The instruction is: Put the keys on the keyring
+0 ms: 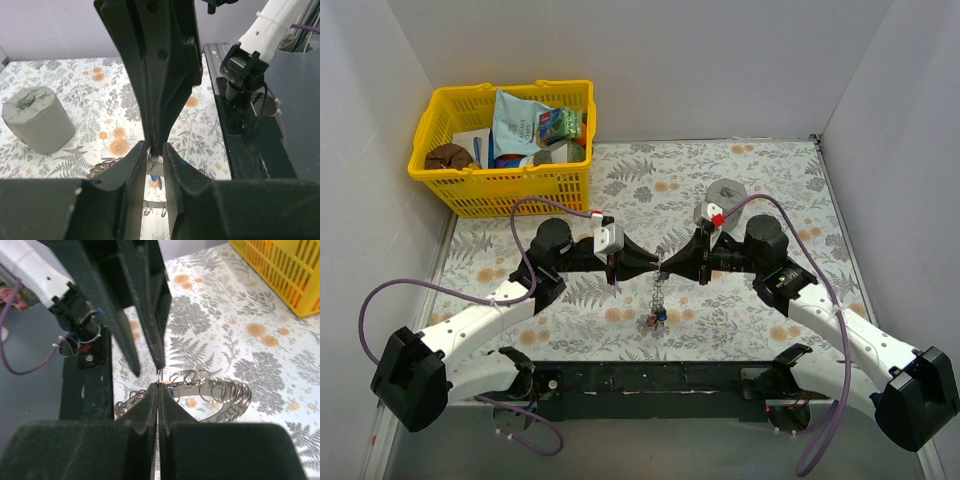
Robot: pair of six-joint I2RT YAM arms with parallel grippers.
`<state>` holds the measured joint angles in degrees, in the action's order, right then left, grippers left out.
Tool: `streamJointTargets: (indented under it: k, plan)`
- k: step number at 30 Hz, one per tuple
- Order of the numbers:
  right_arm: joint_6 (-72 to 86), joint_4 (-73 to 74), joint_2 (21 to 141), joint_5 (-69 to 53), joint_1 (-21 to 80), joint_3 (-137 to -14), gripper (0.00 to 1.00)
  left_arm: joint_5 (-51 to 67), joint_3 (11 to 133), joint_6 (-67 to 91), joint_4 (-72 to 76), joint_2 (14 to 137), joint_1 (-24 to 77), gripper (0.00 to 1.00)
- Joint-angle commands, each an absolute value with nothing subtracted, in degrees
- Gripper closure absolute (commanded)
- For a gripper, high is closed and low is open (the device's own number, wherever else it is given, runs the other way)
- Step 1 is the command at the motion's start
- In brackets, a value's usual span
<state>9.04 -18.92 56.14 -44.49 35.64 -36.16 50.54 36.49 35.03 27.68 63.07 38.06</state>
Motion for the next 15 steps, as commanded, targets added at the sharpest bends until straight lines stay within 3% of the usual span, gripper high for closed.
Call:
streamJointTargets:
  k: [1, 8, 15]
  plan:
    - [-2.1, -1.6, 57.8, -41.0, 35.4, -44.5, 0.99, 50.4, 43.7, 26.2, 12.7, 60.7, 38.1, 0.73]
    - [-11.3, 13.0, 62.2, -42.4, 35.4, -51.8, 0.99, 50.5, 54.0, 13.8, -10.3, 66.7, 38.1, 0.54]
    - [-17.2, 21.7, 68.0, -46.8, 35.4, -57.7, 0.99, 54.1, 61.4, 6.5, -23.0, 74.1, 38.2, 0.53]
